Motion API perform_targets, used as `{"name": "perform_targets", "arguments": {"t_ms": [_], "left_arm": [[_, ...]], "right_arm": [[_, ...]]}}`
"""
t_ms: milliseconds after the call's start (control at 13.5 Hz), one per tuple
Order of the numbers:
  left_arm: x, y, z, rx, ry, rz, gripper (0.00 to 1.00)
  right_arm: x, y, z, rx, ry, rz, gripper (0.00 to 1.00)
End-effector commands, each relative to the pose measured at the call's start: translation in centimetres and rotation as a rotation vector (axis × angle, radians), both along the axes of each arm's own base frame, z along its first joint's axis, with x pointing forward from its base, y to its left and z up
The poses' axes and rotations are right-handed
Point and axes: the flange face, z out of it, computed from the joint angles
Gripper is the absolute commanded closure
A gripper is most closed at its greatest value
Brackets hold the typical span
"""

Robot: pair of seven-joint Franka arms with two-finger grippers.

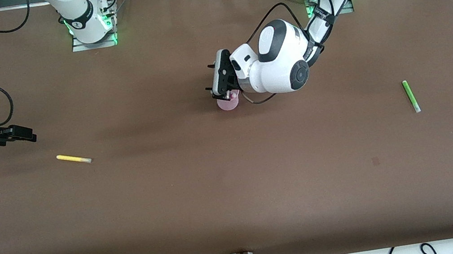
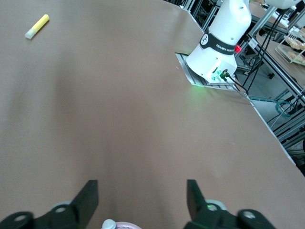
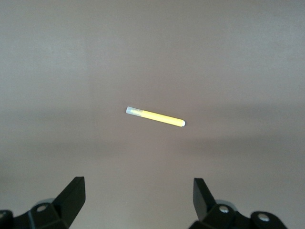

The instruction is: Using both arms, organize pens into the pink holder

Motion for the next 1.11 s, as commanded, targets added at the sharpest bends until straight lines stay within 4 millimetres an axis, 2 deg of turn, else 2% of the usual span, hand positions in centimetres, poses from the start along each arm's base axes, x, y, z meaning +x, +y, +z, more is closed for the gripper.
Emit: {"name": "perform_targets", "arguments": {"t_ms": [0, 297, 371, 446, 594, 743, 817, 1040], "left_arm": [[-0.6, 0.7, 4.0, 0.090, 0.082, 0.074, 0.00], [-1.1, 1.9, 9.1, 0.442, 0.207, 0.333, 0.00], [-1.4, 2.5, 9.6, 0.517, 0.214, 0.353, 0.00], [-0.6, 3.9, 11.0, 0.575, 0.159, 0.352, 0.00], [0.9, 7.4, 14.2, 0.713, 0.043, 0.348, 0.00], [3.8, 12.8, 16.5, 0.812, 0.024, 0.452, 0.00], [4.7, 14.8, 17.7, 0.856, 0.007, 0.479, 0.00], [6.2, 20.3, 21.8, 0.992, 0.047, 0.726, 0.00]], "right_arm": [[-0.3, -0.1, 0.7, 0.010, 0.001, -0.014, 0.00], [-0.3, -0.4, 0.8, 0.009, -0.001, -0.007, 0.00], [-0.5, -1.5, 0.9, 0.007, -0.002, -0.023, 0.00], [-0.7, -1.7, 0.8, 0.007, 0.009, -0.026, 0.00], [-0.8, -1.8, 0.8, 0.009, 0.014, -0.028, 0.00], [-0.8, -2.1, 0.7, 0.007, 0.017, -0.040, 0.00], [-0.9, -2.4, 0.7, 0.010, 0.017, -0.040, 0.00], [-0.9, -2.3, 0.8, -0.008, 0.021, -0.022, 0.00]]}}
